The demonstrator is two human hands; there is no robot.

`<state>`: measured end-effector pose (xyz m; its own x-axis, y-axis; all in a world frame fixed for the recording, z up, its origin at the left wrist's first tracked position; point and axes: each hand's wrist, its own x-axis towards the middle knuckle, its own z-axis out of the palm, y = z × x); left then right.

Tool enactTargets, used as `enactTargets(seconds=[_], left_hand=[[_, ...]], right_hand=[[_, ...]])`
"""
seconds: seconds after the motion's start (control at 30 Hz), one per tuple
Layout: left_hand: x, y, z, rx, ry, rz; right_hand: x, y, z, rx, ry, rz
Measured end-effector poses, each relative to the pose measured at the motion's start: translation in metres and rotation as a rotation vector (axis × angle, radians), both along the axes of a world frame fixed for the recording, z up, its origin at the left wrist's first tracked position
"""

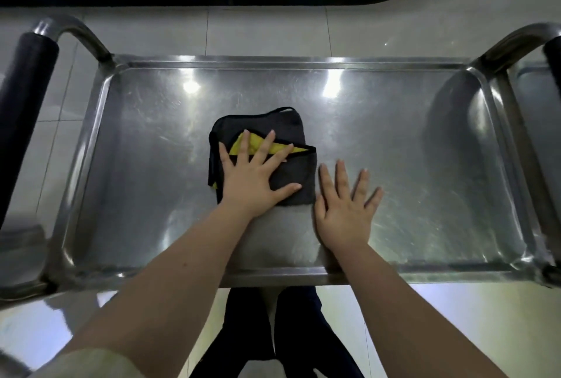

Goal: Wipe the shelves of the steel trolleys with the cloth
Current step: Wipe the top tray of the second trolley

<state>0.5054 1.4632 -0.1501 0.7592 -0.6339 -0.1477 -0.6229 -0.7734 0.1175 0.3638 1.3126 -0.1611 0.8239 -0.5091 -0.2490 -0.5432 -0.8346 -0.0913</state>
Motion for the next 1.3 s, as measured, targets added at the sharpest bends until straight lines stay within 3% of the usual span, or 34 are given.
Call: enactTargets(seconds=[0.13, 0.37, 0.57, 0.73, 0.83, 0.97, 1.17, 1.3], left_hand=[[0.017, 0.062, 0.0, 0.008, -0.033, 0.011], [0.064, 0.196, 0.005, 0.058, -0.005, 0.241], [0.028, 0.172, 0.005, 0.072, 0.015, 0.291], [-0.039, 0.067, 0.001, 0.072, 0.03, 0.01], [-0.055, 0.042, 0.001, 0.078, 0.034, -0.043], [-0.03, 0.085, 0.0, 0.071, -0.028, -0.062], [0.026, 0.221, 0.001, 0.05, -0.042, 0.169], [0.025, 0.242, 0.001, 0.062, -0.06, 0.173]], right_hand=[[0.0, 0.0, -0.002, -0.016, -0.014, -0.003], [-0.002, 0.002, -0.005, -0.034, -0.037, -0.018], [0.001, 0.01, -0.007, -0.082, -0.014, -0.045], [0.003, 0.008, -0.004, -0.078, 0.015, -0.05], [0.001, 0.004, -0.002, -0.059, 0.02, -0.044], [0.002, 0.001, 0.001, -0.026, 0.015, -0.044], [0.004, 0.004, 0.003, -0.024, 0.075, -0.071], [0.0, 0.024, 0.006, 0.008, 0.11, -0.13]])
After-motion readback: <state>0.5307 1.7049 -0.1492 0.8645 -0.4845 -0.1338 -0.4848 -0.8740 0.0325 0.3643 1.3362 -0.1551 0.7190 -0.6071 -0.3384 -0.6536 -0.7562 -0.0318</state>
